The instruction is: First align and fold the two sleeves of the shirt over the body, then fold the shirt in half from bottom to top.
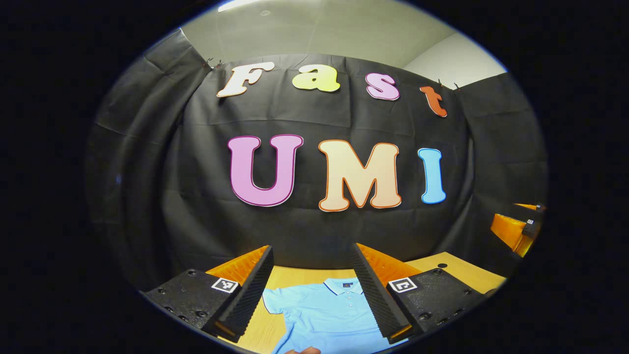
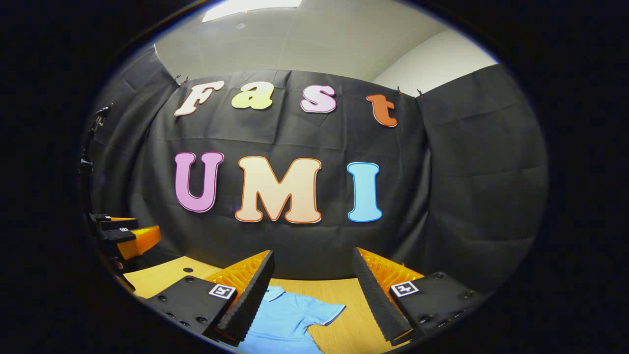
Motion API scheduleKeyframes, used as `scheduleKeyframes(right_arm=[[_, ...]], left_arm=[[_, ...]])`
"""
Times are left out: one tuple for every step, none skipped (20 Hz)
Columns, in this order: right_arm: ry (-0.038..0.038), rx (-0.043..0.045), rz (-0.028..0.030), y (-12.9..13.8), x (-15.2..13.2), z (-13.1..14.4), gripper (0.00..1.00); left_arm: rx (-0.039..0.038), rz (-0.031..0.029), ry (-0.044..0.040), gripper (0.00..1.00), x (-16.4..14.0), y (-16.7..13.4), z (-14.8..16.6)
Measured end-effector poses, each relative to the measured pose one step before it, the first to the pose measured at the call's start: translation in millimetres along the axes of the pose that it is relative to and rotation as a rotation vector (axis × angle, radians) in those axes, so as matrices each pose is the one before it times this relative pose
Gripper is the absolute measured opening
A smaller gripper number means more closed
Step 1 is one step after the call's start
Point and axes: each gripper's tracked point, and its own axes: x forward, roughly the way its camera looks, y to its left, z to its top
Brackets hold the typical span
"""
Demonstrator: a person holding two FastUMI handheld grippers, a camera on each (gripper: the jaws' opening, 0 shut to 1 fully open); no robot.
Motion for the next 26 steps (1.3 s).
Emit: scheduleKeyframes(right_arm=[[0.00121, -0.00574, -0.00317, 0.40, 1.74, -0.19, 1.00], [0.00177, -0.00758, -0.00243, -0.86, 2.46, -2.09, 1.00], [0.00263, -0.00582, 0.00148, 0.89, 2.33, -1.29, 0.98], [0.00407, -0.00337, 0.00159, 1.18, 2.59, -3.05, 0.98], [0.00655, -0.00072, 0.00161, 0.27, 3.79, -3.22, 1.00], [0.00503, -0.00189, -0.00153, -0.52, 4.57, -4.46, 1.00], [0.00643, -0.00664, -0.00792, -2.32, 5.76, -3.95, 0.98], [0.00598, -0.01061, -0.00899, -3.77, 6.77, -6.45, 0.98], [0.00786, -0.01035, -0.00862, -2.89, 7.74, -6.43, 0.98], [0.00738, -0.00977, -0.00972, -2.74, 8.41, -7.65, 0.98], [0.01234, -0.00674, -0.00707, -3.51, 8.91, -7.46, 0.98], [0.01790, -0.00177, -0.00310, -1.61, 8.82, -10.52, 0.98], [0.02406, -0.00020, -0.00376, -1.06, 9.63, -10.76, 0.98], [0.01650, -0.00308, -0.00947, -4.38, 8.58, -9.56, 0.99], [0.01987, -0.00154, -0.00848, -2.97, 10.28, -8.71, 1.00], [0.02262, -0.00061, -0.00367, -1.29, 9.73, -10.68, 0.98], [0.02707, -0.00137, -0.00173, -1.02, 10.73, -10.48, 0.99], [0.03217, 0.00044, 0.00058, -0.38, 11.07, -12.49, 0.99], [0.02187, -0.00246, 0.00085, 0.56, 10.18, -9.07, 0.99], [0.01750, -0.00352, -0.00449, -0.10, 9.95, -9.34, 0.99], [0.01287, -0.00375, -0.00352, 0.65, 9.24, -6.29, 0.99], [0.00809, -0.00237, -0.00335, 0.87, 8.45, -7.91, 0.99], [0.01802, -0.00711, -0.00084, 2.37, 9.30, -9.74, 0.99], [0.02443, -0.00721, 0.00085, 3.46, 9.85, -12.12, 0.99], [0.02482, -0.00457, -0.00180, 2.16, 9.66, -11.89, 0.99], [0.01570, 0.00133, -0.00379, 1.10, 7.63, -9.03, 0.99]], left_arm=[[-0.00005, 0.00259, 0.00006, 0.96, 0.43, 0.18, -0.56], [-0.00061, 0.00270, 0.00059, 0.94, -0.35, 0.47, 0.80], [0.00037, 0.00295, 0.00114, 0.94, 0.55, 0.63, -0.80], [0.00102, 0.00226, -0.00089, 0.95, 0.62, 0.47, 0.01], [0.00031, 0.00299, -0.00099, 0.94, 0.68, 0.72, -0.33], [0.00028, 0.00058, 0.00079, 0.94, 0.39, 0.37, -0.41], [-0.00069, -0.00497, 0.00187, 0.95, -0.18, -0.60, -0.10], [-0.00178, -0.00943, 0.00220, 0.94, -0.03, -1.38, 0.05], [-0.00014, -0.00496, -0.00114, 0.95, -1.50, 0.57, 0.06], [0.00146, -0.00231, -0.00216, 0.95, 0.17, 0.50, 1.28], [0.00489, -0.00127, -0.00590, 0.95, 0.65, 0.10, 0.82], [0.01006, 0.00449, -0.00357, 0.95, 0.51, 1.93, 1.01], [0.00889, 0.00742, -0.00525, 0.95, 3.18, 4.56, 0.69], [0.00308, 0.00524, -0.00765, 0.95, 3.49, 5.28, 4.22], [0.00040, 0.00143, -0.00522, 0.95, 3.64, 2.94, 2.73], [0.00018, 0.00148, -0.00355, 0.95, 1.18, 2.12, -0.41], [0.00159, 0.00069, -0.00199, 0.95, 2.06, 2.02, 1.17], [0.00232, 0.00003, -0.00134, 0.95, 2.13, 1.77, -0.01], [0.00294, 0.00110, 0.00224, 0.95, 2.10, 2.42, -2.79], [0.00313, 0.00401, 0.00648, 0.95, 2.06, 2.87, -2.20], [0.00198, 0.00313, 0.00711, 0.95, 1.74, 3.31, -3.01], [0.00145, 0.00200, 0.00521, 0.95, 3.03, 2.67, -1.74], [0.00286, 0.00257, 0.00383, 0.95, 1.46, 3.79, -1.61], [0.00439, 0.00517, 0.00510, 0.95, 2.43, 3.51, -0.52], [0.00683, 0.00379, 0.00422, 0.95, 2.45, 3.46, -2.36], [0.00672, 0.00651, 0.00268, 0.95, 1.27, 4.00, -0.45]])
